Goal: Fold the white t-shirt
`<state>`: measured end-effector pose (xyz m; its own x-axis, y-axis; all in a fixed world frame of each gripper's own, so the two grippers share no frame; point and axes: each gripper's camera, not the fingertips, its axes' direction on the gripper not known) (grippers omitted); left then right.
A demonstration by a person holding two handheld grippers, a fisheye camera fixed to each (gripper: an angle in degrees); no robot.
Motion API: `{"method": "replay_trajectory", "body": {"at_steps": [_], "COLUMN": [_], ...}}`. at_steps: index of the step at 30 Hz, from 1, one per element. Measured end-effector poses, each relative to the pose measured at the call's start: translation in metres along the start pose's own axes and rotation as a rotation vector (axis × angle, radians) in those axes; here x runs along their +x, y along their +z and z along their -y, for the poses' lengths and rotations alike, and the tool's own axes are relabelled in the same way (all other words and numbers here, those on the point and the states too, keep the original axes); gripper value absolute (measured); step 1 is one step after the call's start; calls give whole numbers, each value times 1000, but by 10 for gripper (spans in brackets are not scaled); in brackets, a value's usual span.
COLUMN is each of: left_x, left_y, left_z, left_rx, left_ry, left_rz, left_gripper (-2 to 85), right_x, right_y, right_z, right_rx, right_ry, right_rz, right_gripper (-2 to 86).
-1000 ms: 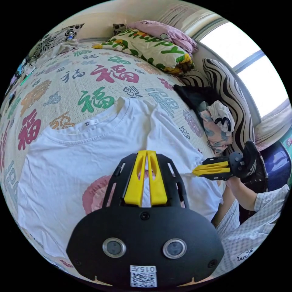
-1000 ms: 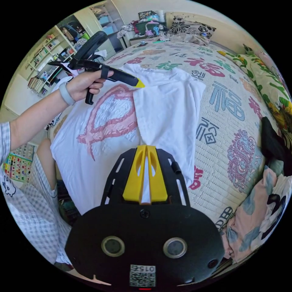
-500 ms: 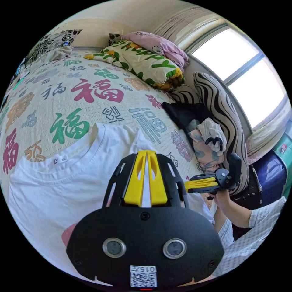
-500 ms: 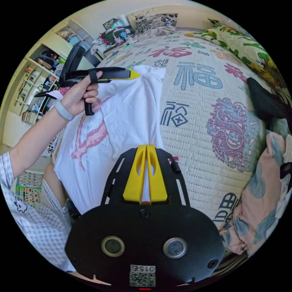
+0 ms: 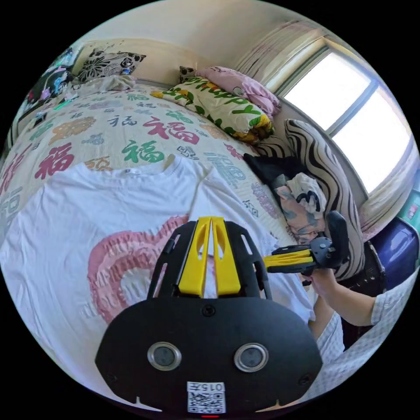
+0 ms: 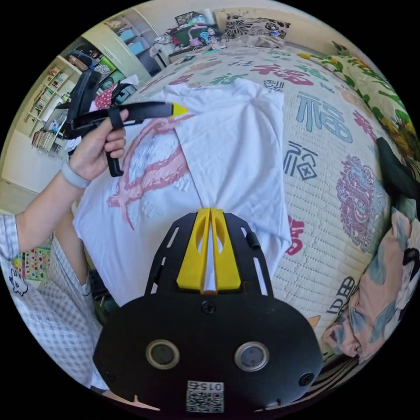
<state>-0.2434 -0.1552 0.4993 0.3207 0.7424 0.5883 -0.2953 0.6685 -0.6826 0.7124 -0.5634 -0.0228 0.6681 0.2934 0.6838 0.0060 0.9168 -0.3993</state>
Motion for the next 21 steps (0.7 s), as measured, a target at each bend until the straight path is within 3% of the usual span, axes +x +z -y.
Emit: {"method": "replay_trajectory", "body": {"at_steps": [3, 5, 10, 13, 15, 18, 21], "left_x": [-12, -18, -40, -61, -96, -148, -176], "left_y": [7, -10, -135, -225, -275, -302, -305], "left_z": [-7, -13, -76, -143, -191, -232, -234], "left_rx": [-114, -71, 312, 526, 558, 555, 517], "left_ry": [-15, -49, -209, -316, -470, -640, -678], "left_rz": [89, 90, 178, 405, 479, 426, 393], "left_gripper": [-7, -6, 12, 57, 86, 92, 90], "right_x": [-2, -4, -40, -82, -113, -175, -237], "right_y": [17, 18, 2, 2, 11, 43, 88], "right_z": [-3, -4, 26, 77, 112, 174, 237], "right_rx": [-7, -36, 24, 72, 83, 55, 30], "right_ry": [55, 81, -11, -131, -213, -347, -408], "right_rz": [-20, -7, -30, 46, 112, 169, 125], "right_gripper": [-5, -4, -2, 3, 10, 46, 72]}}
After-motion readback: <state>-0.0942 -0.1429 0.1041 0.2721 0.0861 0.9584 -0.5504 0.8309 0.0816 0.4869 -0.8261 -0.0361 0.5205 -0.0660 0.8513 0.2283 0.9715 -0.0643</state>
